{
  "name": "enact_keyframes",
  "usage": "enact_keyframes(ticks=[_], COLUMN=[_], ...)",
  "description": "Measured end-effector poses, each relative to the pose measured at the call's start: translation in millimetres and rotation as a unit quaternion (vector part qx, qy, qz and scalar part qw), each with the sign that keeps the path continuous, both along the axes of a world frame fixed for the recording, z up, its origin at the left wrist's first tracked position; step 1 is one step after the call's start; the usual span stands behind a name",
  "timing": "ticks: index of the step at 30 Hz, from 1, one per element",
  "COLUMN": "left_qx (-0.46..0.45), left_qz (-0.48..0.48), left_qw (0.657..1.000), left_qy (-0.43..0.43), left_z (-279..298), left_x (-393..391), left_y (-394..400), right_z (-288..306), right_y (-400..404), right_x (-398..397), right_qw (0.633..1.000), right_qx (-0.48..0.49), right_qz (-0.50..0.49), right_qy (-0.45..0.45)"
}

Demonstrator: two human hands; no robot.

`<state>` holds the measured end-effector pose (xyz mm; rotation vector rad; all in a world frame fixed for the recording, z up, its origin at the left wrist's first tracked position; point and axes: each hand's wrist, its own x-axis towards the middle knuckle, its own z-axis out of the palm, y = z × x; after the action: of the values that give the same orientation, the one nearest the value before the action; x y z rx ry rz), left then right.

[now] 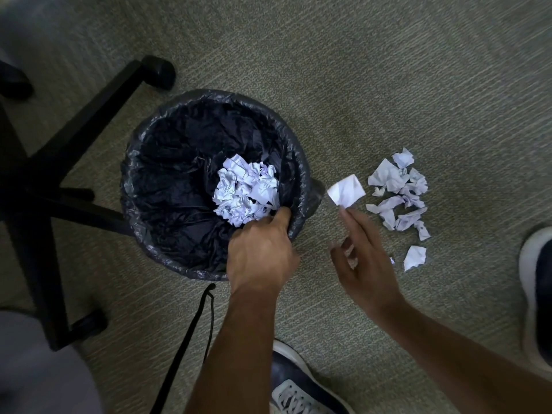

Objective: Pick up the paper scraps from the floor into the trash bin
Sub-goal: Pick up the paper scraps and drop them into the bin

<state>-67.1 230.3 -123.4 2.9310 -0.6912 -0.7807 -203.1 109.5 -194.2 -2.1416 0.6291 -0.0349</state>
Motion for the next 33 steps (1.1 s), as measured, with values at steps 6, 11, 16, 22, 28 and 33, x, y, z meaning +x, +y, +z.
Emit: enact_keyframes(ticks=[6,11,16,22,28,33], left_qx=[-0.003,-0.059,-0.049,0.065,0.005,-0.028], left_qz=[0.007,0.037,-0.001,-0.028,-0.05,-0.125], left_qw=[1.0,0.997,0.999,0.997,0.999,0.991], left_qy=[0.019,0.041,0.0,0.012,-0.011,-0.025], left_z=[1,2,-5,1,21,21], left_x=[-1,-8,-17,-21,-33,-55], left_y=[-3,0,-1,-4,-12,-48], right_z=[53,63,58,13,-25,-32], right_y=[23,36,13,-32,-63,-75], right_x=[44,57,46,-13,-76,-99], right_qw=[0.984,0.976,0.988,0.998,0.935,0.869], right_qx=[0.012,0.024,0.052,-0.003,-0.041,-0.104], right_qz=[-0.013,0.105,0.022,0.058,0.129,0.278], right_qy=[-0.176,-0.188,-0.145,0.031,0.327,0.397])
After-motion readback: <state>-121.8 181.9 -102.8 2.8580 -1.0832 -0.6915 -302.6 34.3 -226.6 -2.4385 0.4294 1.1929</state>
